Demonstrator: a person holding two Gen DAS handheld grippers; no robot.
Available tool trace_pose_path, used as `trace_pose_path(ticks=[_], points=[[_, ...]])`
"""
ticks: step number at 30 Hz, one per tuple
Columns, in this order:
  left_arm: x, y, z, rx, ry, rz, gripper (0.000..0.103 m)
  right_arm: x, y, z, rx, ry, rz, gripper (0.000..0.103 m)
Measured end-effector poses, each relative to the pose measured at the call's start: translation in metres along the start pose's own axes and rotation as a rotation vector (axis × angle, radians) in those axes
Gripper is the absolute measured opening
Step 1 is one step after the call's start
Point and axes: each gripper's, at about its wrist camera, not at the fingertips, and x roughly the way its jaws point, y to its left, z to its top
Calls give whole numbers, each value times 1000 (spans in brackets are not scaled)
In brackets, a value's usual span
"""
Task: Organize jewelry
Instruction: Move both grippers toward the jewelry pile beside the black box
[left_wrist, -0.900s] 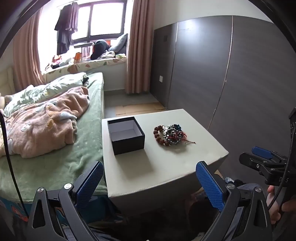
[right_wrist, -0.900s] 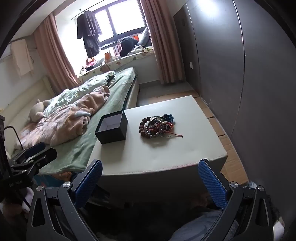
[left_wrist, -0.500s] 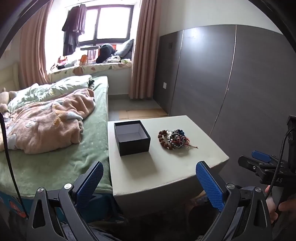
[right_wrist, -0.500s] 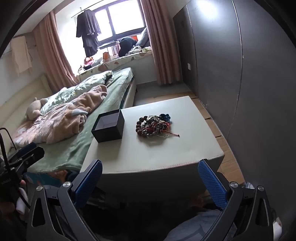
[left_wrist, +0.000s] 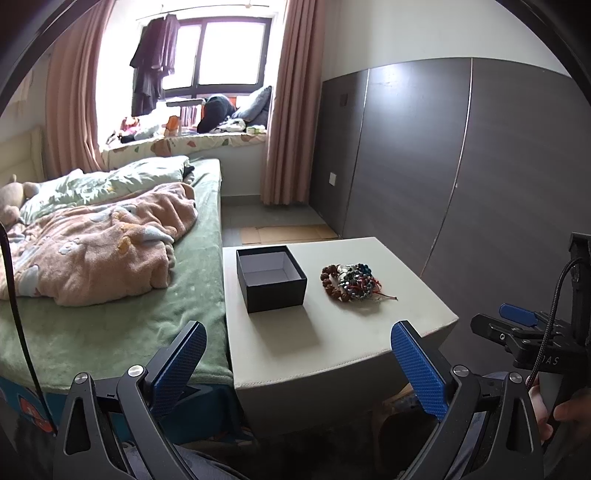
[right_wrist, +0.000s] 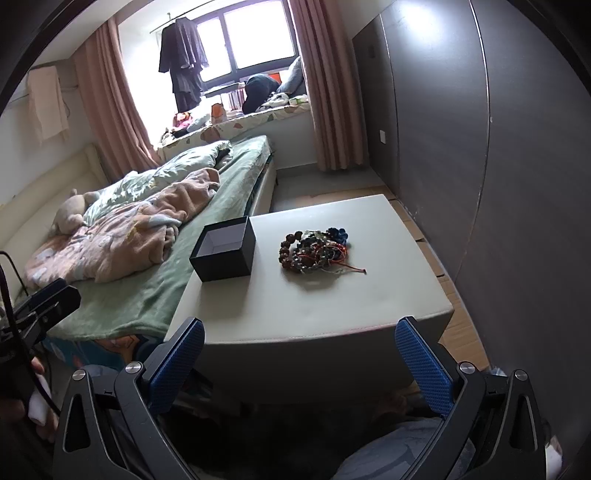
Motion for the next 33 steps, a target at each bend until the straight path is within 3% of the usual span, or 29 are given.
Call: trace_pose_path(ticks=[9,33], points=[[0,0,1,-34,28,-17,100,-2,1,0,6,-11,-3,103],[-7,0,4,-23,3,7,100,-11,5,2,-14,-32,-10,103]])
